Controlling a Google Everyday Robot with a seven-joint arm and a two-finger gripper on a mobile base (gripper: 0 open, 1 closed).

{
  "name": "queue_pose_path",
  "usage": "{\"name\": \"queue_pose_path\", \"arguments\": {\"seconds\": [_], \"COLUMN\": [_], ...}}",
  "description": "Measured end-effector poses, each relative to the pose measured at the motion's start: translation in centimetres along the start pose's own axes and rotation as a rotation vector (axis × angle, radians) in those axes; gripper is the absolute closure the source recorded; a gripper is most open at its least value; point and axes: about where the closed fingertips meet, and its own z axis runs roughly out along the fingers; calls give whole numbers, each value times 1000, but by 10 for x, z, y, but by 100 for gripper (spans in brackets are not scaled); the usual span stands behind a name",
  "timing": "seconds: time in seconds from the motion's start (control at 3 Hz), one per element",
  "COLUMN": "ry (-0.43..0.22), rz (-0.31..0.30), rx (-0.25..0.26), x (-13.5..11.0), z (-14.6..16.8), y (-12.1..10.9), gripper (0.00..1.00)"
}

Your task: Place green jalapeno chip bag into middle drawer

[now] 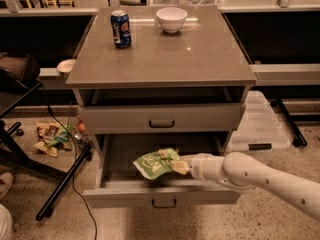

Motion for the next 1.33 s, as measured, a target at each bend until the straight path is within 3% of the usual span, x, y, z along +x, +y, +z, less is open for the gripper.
{"name": "queue_pose_path", "arguments": {"seconds": [0.67,1.0,1.33], "ry": [-6,-45,-68], "rz": [47,61,58], "rx": [-50,-89,-143], "x": [19,11,-3], "z": [33,20,-16], "y": [-8,-22,-43], "gripper": [11,0,0]}}
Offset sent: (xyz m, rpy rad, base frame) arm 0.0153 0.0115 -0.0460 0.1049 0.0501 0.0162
